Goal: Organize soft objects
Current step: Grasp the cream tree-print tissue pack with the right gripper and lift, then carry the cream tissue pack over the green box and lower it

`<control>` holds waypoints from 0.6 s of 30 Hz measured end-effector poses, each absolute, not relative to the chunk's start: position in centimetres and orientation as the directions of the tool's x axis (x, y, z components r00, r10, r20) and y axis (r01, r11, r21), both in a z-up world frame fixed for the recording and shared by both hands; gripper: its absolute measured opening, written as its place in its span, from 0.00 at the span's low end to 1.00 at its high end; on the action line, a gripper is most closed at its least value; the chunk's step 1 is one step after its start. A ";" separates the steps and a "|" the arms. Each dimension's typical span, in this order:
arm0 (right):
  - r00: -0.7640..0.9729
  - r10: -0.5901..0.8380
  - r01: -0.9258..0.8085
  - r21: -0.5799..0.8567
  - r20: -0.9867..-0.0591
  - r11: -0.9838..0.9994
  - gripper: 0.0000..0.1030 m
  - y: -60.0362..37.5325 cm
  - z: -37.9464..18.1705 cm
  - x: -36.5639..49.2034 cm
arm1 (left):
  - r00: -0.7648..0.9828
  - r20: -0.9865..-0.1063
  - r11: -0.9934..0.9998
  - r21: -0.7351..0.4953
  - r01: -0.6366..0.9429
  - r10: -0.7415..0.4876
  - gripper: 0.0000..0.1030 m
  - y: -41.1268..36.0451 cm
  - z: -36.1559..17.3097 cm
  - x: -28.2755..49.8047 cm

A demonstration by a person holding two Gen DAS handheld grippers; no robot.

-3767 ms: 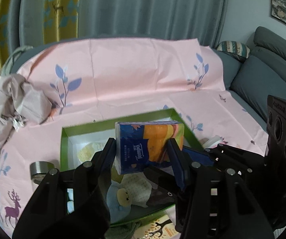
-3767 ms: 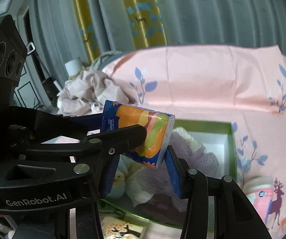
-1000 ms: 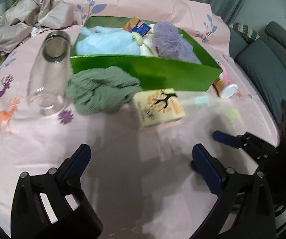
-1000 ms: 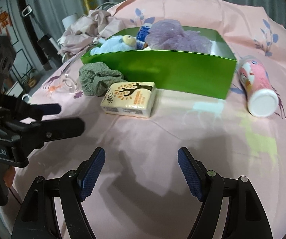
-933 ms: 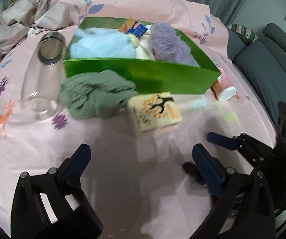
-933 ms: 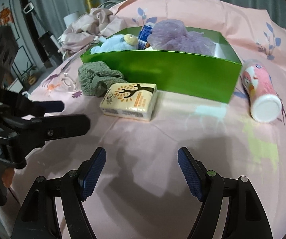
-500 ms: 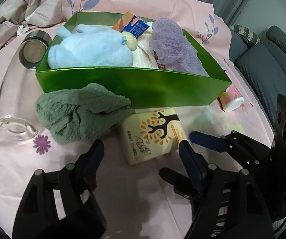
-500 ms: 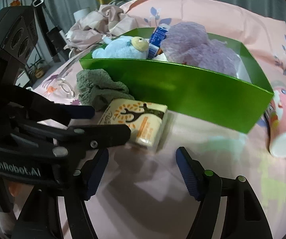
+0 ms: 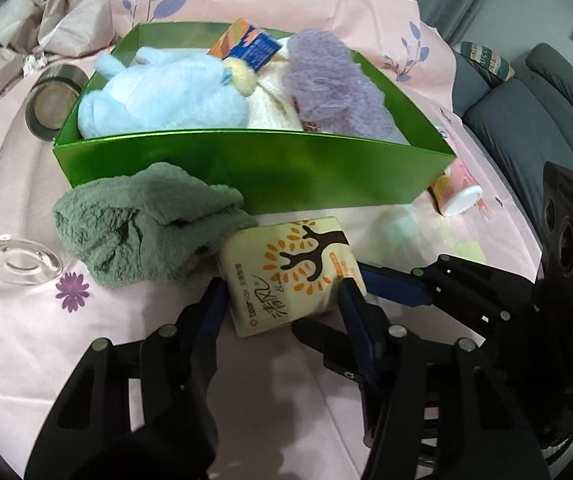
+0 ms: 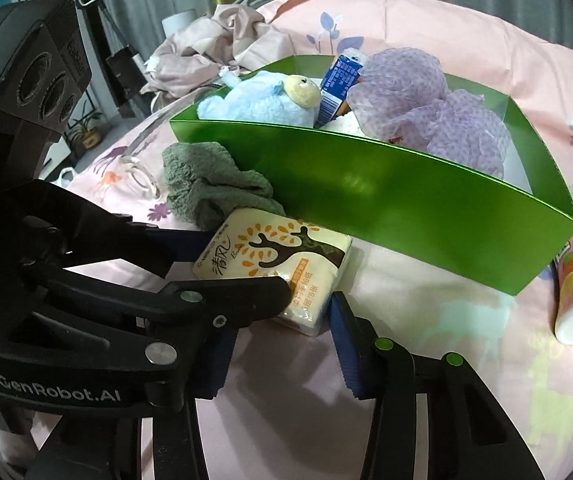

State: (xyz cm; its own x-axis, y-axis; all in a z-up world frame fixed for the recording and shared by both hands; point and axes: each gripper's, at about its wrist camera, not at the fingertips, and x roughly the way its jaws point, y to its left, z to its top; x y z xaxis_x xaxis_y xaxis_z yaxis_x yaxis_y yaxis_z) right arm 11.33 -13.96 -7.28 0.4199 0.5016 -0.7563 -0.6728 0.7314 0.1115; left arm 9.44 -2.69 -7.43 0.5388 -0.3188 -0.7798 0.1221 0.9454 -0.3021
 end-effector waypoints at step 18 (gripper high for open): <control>0.557 0.505 -0.649 0.035 -0.659 0.760 0.46 -15.7 -0.6 7.9 | 0.654 -0.682 0.945 -0.253 0.207 -0.326 0.54 -3.7 -0.7 7.2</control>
State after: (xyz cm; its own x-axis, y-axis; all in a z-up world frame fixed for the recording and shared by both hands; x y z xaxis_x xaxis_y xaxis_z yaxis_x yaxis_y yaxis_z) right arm 7.95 -15.67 -0.64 0.5572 0.5054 -0.6589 -0.6486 0.7603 0.0347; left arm 7.24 -3.67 -0.70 0.6543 -0.3260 -0.6824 0.2072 0.9451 -0.2528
